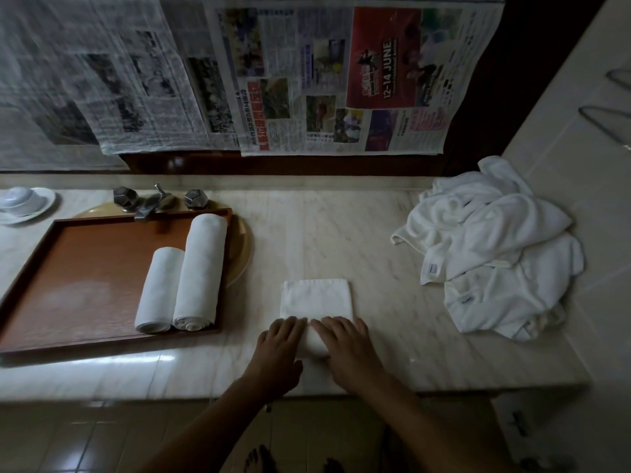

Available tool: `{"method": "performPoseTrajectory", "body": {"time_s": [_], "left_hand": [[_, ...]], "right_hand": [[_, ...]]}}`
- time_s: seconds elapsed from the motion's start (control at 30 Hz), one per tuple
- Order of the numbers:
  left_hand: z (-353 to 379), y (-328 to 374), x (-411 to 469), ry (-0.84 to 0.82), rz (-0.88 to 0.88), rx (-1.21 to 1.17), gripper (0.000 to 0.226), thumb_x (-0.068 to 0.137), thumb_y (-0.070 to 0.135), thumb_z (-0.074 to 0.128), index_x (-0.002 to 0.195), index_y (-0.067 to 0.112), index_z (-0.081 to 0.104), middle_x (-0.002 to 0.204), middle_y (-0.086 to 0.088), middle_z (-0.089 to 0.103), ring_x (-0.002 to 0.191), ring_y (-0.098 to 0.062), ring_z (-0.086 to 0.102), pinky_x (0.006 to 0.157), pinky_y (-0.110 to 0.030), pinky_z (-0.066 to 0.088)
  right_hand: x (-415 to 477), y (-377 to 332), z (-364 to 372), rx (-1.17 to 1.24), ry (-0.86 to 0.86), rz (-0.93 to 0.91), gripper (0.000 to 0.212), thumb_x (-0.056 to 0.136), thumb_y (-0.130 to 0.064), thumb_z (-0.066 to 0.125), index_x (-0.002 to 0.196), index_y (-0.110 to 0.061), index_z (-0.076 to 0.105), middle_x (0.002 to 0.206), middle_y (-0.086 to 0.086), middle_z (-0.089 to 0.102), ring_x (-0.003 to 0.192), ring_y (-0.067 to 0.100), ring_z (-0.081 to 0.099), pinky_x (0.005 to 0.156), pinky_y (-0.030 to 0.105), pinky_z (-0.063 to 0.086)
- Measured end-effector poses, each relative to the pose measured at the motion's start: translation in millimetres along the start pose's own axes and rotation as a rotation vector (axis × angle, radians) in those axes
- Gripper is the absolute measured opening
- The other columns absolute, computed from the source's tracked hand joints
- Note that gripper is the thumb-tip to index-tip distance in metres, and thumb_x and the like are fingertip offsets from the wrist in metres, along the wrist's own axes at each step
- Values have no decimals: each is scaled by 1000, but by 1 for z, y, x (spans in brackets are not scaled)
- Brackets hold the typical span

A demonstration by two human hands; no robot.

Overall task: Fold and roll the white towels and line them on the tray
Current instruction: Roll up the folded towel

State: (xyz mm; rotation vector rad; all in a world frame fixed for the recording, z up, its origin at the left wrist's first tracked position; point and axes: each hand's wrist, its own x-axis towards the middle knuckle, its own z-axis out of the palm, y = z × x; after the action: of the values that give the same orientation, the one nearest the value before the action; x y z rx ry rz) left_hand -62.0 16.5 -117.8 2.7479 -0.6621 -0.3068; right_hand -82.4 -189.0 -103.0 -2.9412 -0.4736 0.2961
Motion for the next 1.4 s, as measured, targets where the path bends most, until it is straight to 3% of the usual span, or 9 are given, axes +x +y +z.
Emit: {"method": "performPoseTrajectory", "body": {"time_s": [0.1,0.33,0.57,0.73,0.9,1.0,1.17,1.27,1.4], "left_hand": [[-13,-1,11,-85,-27,-59,79,87,42,63,156,21,30,155,1,37,139,-24,38,112,-40,39],[-21,1,-13,-276,-10,-113,71,81,59,66,141,32,39,132,10,46,113,-12,43,89,-30,38],[-15,-4,-44,-222,-235,-616,43,87,59,54,122,38,45,119,10,44,102,-17,54,79,-29,53],[-18,8,-39,-156,-353,-670,60,83,62,53,131,26,51,123,3,43,108,-10,49,78,-17,45],[-21,10,-28,-116,-470,-731,44,87,48,66,121,21,59,118,0,47,106,-21,57,84,-29,56],[-24,13,-26,-74,-530,-799,33,94,38,67,120,18,61,113,-4,55,96,-20,63,75,-25,54],[-24,12,-27,-4,-579,-872,29,101,44,57,118,22,64,110,-3,67,94,-16,66,72,-26,52],[-22,5,-30,18,-614,-973,32,105,46,48,121,24,64,113,-4,66,99,-22,66,87,-42,58],[-21,2,-30,17,-618,-1006,32,107,40,47,120,17,66,111,-8,68,99,-24,66,92,-43,57]], "right_hand": [[11,3,-24,66,-63,-15,70,94,-35,63,156,-29,29,155,-2,41,139,22,39,118,48,24],[-6,-5,-31,188,-398,12,73,91,-51,66,153,-36,30,153,0,40,137,25,38,114,51,29],[-18,-1,-36,374,-533,59,65,101,-50,54,158,-32,26,162,0,28,147,24,27,119,46,24],[-16,-5,-40,419,-436,143,64,96,-54,59,154,-34,38,156,-3,38,143,22,34,117,42,28],[-35,-20,-25,270,25,124,51,90,-41,67,140,-39,54,138,-11,51,128,16,47,111,39,35],[-52,-44,2,130,198,62,61,69,-23,80,127,-34,65,129,-7,62,120,21,60,109,48,35],[-50,-51,28,-49,198,-7,62,87,-23,45,148,-28,53,156,2,47,144,30,40,110,63,28],[-34,-37,26,-88,105,-53,78,83,-23,57,158,-26,35,164,4,35,151,31,30,114,62,21],[-1,-19,8,-69,-27,-70,104,73,-27,69,162,-29,15,168,3,22,153,32,26,120,58,6]]}}
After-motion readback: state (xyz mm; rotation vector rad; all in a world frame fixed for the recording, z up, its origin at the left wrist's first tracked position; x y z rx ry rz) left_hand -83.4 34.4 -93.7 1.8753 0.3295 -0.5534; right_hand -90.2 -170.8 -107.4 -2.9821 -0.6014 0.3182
